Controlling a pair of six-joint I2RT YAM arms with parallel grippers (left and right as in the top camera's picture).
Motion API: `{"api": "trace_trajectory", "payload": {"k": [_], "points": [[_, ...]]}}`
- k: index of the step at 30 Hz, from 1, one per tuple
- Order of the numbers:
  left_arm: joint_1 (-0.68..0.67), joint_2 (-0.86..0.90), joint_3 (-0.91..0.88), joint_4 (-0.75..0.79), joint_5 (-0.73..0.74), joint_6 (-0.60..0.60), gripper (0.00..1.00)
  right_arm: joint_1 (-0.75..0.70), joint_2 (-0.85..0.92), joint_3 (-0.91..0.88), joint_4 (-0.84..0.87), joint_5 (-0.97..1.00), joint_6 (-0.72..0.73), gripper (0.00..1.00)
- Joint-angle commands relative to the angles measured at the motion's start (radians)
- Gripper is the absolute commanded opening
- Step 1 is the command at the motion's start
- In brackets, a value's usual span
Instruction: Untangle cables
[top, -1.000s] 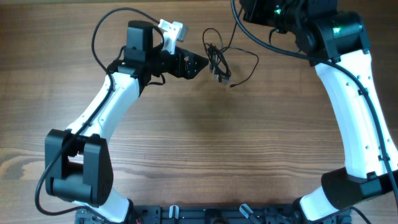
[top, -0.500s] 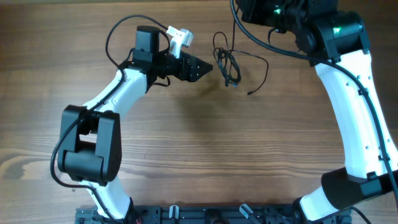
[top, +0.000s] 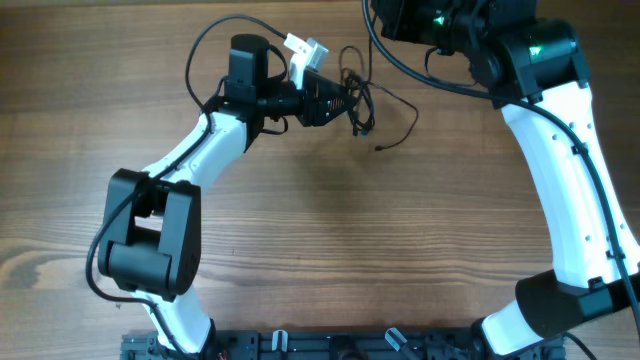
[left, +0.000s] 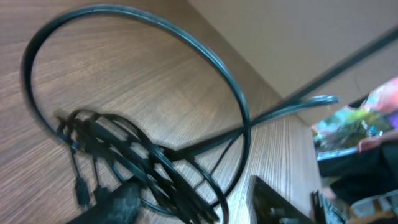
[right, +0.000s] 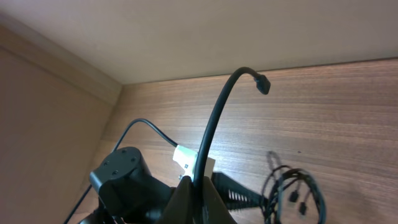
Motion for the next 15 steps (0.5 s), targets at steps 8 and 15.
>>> {"api": "trace_trajectory", "payload": {"k": [8,15], "points": [[-0.004,0.004,0.005,0.005,0.02,0.002,0.32,0.002,-0.009,0.016,0.009,-0.021,0.005,0.05],[-0.004,0.004,0.005,0.004,0.021,0.002,0.4,0.002,-0.009,0.016,0.009,-0.021,0.015,0.05]]}}
